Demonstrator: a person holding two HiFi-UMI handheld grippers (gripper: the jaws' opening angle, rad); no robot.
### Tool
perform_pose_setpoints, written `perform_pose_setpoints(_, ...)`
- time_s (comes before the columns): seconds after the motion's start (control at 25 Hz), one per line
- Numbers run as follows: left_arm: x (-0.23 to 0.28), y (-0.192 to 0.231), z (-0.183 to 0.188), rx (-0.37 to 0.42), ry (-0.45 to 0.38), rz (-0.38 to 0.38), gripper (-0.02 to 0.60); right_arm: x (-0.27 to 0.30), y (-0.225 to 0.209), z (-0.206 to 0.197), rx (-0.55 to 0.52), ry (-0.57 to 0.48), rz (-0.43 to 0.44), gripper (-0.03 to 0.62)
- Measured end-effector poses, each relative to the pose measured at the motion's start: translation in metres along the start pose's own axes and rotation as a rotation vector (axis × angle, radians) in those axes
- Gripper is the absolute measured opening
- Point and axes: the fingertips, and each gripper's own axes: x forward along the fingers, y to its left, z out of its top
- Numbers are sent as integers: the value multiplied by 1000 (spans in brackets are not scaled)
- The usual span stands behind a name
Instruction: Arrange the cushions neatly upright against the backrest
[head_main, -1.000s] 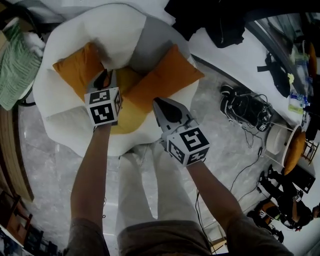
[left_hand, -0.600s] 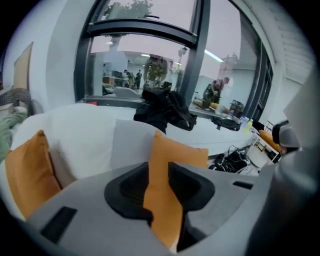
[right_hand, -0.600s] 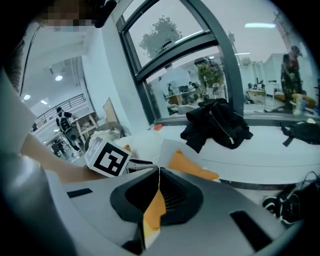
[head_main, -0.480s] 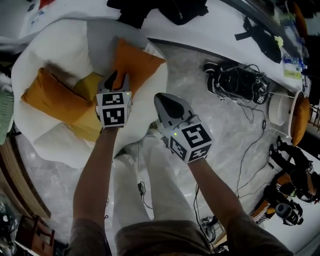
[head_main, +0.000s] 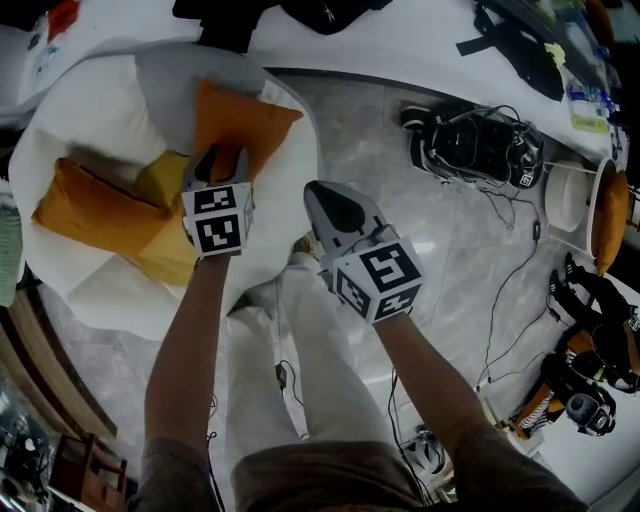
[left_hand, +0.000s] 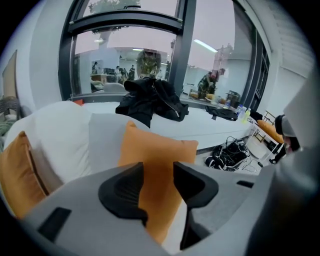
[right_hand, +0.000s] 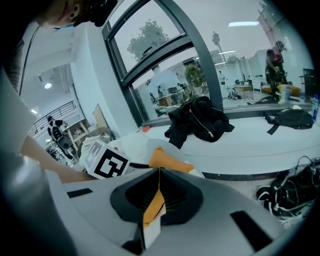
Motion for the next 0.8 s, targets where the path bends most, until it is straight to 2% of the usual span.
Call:
perform_pose_setpoints(0.32, 11, 0, -4, 39, -61, 54, 181, 17, -5, -13, -2, 22, 29, 21)
perform_pose_setpoints(0.52, 14, 1, -6, 33, -48, 71, 181, 21, -10, -12, -1, 28, 34, 21)
perform_pose_setpoints(0.64, 17, 1, -5, -5, -23, 64, 176, 22, -12, -11, 1, 32, 36, 21)
perform_pose_setpoints(0.72, 18, 2, -6, -58, -6, 49, 141, 21, -13, -12, 3, 36, 38, 21)
perform_pose_setpoints(0.8, 20, 4, -7, -123, 3, 35, 60, 21, -13, -14, 4, 39, 40, 21)
